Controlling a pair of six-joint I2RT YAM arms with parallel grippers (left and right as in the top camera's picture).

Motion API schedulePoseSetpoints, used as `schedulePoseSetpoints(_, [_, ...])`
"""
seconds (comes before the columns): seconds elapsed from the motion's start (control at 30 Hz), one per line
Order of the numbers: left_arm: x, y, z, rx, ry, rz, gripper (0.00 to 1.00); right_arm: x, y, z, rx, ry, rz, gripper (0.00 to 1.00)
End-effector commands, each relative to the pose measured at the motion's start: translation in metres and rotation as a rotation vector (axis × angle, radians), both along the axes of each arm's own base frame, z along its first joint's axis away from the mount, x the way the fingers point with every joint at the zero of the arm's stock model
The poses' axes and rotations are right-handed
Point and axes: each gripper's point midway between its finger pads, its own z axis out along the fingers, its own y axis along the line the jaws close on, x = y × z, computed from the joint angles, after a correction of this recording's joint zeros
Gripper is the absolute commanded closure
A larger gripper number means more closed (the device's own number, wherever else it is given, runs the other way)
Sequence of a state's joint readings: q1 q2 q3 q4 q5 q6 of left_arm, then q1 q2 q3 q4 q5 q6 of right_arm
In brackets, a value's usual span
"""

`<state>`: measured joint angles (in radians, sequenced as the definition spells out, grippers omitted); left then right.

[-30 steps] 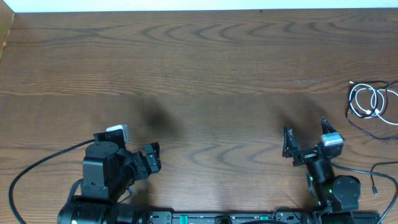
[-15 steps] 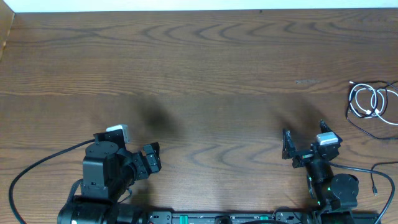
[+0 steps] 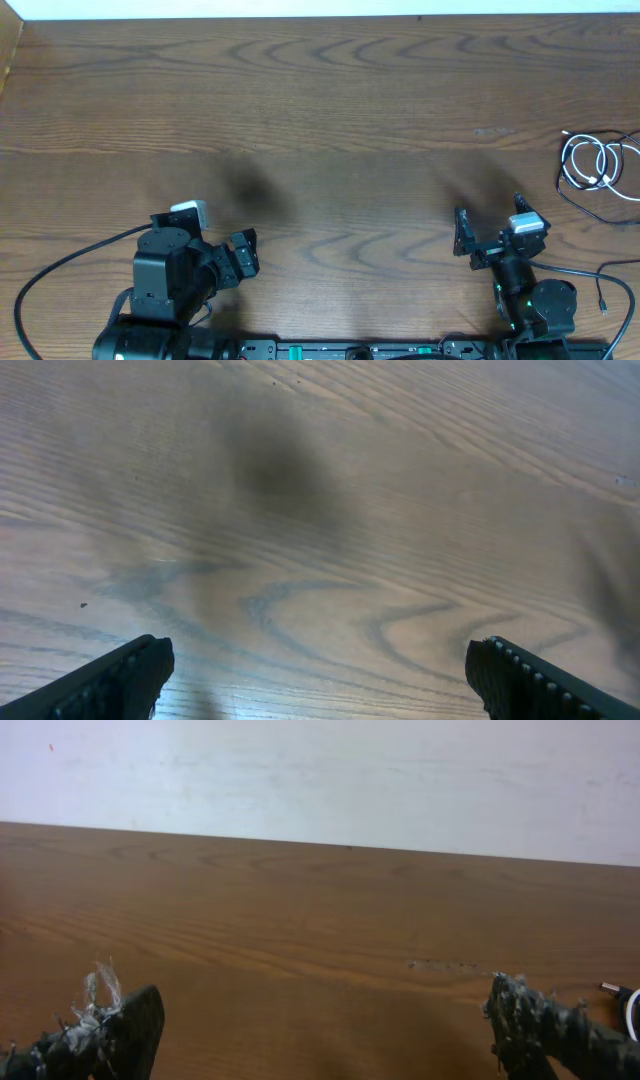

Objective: Untangle cables

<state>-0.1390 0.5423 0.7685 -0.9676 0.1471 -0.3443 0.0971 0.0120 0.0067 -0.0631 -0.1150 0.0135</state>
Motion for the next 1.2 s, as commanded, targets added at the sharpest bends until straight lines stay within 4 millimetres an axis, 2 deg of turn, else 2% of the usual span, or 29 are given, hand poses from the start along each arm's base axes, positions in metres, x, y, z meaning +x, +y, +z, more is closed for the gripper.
schedulePoseSetpoints(0.0, [0.001, 0.004, -0.001, 0.004, 0.001, 0.025, 0.02, 0.000, -0.002, 0.000, -0.015, -0.004, -0.011, 0.01])
schedulePoseSetpoints(0.1, [-0.002, 0.010, -0.004, 0.060, 0.008, 0.019, 0.02, 0.000, -0.002, 0.000, -0.015, -0.003, -0.011, 0.01])
schedulePoseSetpoints(0.2, [-0.012, 0.022, -0.010, 0.119, 0.036, 0.049, 0.02, 0.000, -0.002, 0.000, -0.015, -0.003, -0.011, 0.01])
schedulePoseSetpoints(0.37, [-0.023, 0.024, -0.017, 0.116, 0.020, 0.050, 0.02, 0.000, -0.002, 0.000, -0.015, -0.003, -0.011, 0.01])
schedulePoseSetpoints(0.57, [-0.031, 0.023, -0.037, 0.100, -0.026, 0.046, 0.02, 0.000, -0.002, 0.000, -0.015, -0.003, -0.011, 0.01])
schedulePoseSetpoints(0.63, [-0.024, 0.022, -0.040, 0.090, -0.086, 0.049, 0.07, 0.000, -0.002, 0.000, -0.015, -0.003, -0.011, 0.01])
schedulePoseSetpoints(0.67, [-0.019, 0.021, -0.040, 0.084, -0.126, 0.051, 0.16, 0.000, -0.002, 0.000, -0.015, -0.004, -0.011, 0.01])
schedulePoseSetpoints(0.7, [-0.014, 0.021, -0.039, 0.077, -0.170, 0.053, 0.36, 0.000, -0.002, 0.000, -0.015, -0.003, -0.011, 0.01])
schedulePoseSetpoints(0.73, [-0.009, 0.020, -0.038, 0.071, -0.207, 0.055, 0.46, 0.000, -0.002, 0.000, -0.015, -0.003, -0.011, 0.01])
schedulePoseSetpoints(0.77, [-0.004, 0.018, -0.037, 0.061, -0.247, 0.052, 0.48, 0.000, -0.002, 0.000, -0.015, -0.003, -0.011, 0.01])
schedulePoseSetpoints(0.87, [0.008, 0.012, -0.035, 0.029, -0.349, 0.035, 0.49, 0.000, -0.002, 0.000, -0.015, -0.003, -0.011, 0.01])
schedulePoseSetpoints(1.0, [0.025, 0.002, -0.033, -0.009, -0.474, 0.000, 0.38, 0.000, -0.002, 0.000, -0.015, -0.003, -0.011, 0.01])
schedulePoseSetpoints(1.17, [0.046, -0.010, -0.030, -0.039, -0.629, -0.050, 0.34, 0.000, -0.002, 0.000, -0.015, -0.003, -0.011, 0.01])
